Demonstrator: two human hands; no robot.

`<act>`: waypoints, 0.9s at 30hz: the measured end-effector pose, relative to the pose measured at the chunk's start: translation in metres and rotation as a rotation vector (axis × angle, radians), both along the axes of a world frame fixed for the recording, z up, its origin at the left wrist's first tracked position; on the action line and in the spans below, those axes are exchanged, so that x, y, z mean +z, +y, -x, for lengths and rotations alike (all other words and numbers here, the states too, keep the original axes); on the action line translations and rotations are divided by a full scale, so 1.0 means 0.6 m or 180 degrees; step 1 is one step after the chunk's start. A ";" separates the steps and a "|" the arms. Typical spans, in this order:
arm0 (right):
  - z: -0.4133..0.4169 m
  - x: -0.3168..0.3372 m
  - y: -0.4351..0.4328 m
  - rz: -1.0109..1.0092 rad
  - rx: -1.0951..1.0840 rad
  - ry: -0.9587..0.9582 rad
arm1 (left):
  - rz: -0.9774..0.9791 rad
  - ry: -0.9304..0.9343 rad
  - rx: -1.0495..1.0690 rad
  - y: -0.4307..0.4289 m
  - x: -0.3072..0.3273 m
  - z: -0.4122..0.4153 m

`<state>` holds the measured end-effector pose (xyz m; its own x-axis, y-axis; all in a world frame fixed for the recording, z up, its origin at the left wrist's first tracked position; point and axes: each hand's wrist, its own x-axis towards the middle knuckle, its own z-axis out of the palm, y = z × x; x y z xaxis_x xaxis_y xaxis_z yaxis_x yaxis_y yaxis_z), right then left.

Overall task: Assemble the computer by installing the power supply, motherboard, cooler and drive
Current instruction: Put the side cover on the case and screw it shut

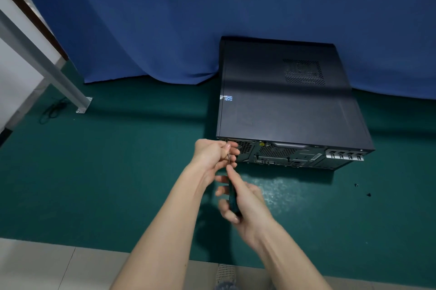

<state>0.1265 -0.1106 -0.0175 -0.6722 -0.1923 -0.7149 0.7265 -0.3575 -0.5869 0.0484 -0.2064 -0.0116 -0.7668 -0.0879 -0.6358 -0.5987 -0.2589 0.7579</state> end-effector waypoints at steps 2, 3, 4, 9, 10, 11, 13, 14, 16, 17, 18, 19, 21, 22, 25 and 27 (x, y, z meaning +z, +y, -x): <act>-0.008 -0.016 -0.004 -0.1758 0.0337 0.0742 | 0.0162 0.0017 0.0039 0.008 0.000 0.002; -0.010 -0.020 -0.007 -0.2230 0.0336 0.0988 | 0.0102 0.0027 0.0054 0.009 -0.001 0.000; -0.012 -0.022 -0.008 -0.2212 0.0224 0.1026 | -0.0042 0.0048 0.0059 0.006 -0.002 -0.003; 0.007 0.008 0.006 0.0713 -0.0467 -0.0329 | -0.0137 0.0129 0.0125 0.000 -0.004 -0.004; 0.007 0.008 0.006 0.0464 -0.0359 -0.0239 | 0.0022 0.0096 0.0205 0.004 -0.004 0.001; 0.001 0.002 0.004 -0.0062 -0.0153 0.0008 | 0.0142 0.0060 0.0276 0.008 -0.004 0.004; -0.007 -0.006 -0.011 -0.1595 0.0157 0.0727 | 0.0215 0.0018 0.0386 0.014 -0.005 0.005; -0.008 -0.011 -0.018 -0.2005 0.0139 0.0926 | 0.0151 -0.0001 0.0438 0.014 -0.007 0.004; -0.001 -0.001 -0.020 -0.1484 -0.0119 0.0693 | -0.0112 -0.0028 0.0490 0.010 -0.008 0.000; 0.010 0.005 -0.012 -0.0571 -0.0355 0.0297 | -0.0215 0.0002 0.0524 0.007 -0.009 -0.001; 0.020 0.010 -0.001 0.0278 -0.0463 -0.0131 | -0.0230 0.0071 0.0561 0.005 -0.009 0.000; 0.026 0.017 0.009 0.0775 -0.0476 -0.0385 | -0.0119 0.0150 0.0590 0.004 -0.010 0.001; 0.028 0.023 0.019 0.0835 -0.0335 -0.0395 | 0.0868 0.0261 0.0468 -0.002 -0.011 0.003; 0.028 0.021 0.019 0.0654 -0.0265 -0.0287 | 0.1712 0.0268 0.0288 -0.008 -0.012 0.004; 0.024 0.023 0.008 0.0135 -0.0268 -0.0119 | 0.3469 0.0660 -0.0527 -0.022 -0.013 0.008; 0.024 0.021 -0.003 -0.0102 -0.0327 -0.0056 | 0.3210 0.1132 -0.1028 -0.024 -0.013 0.020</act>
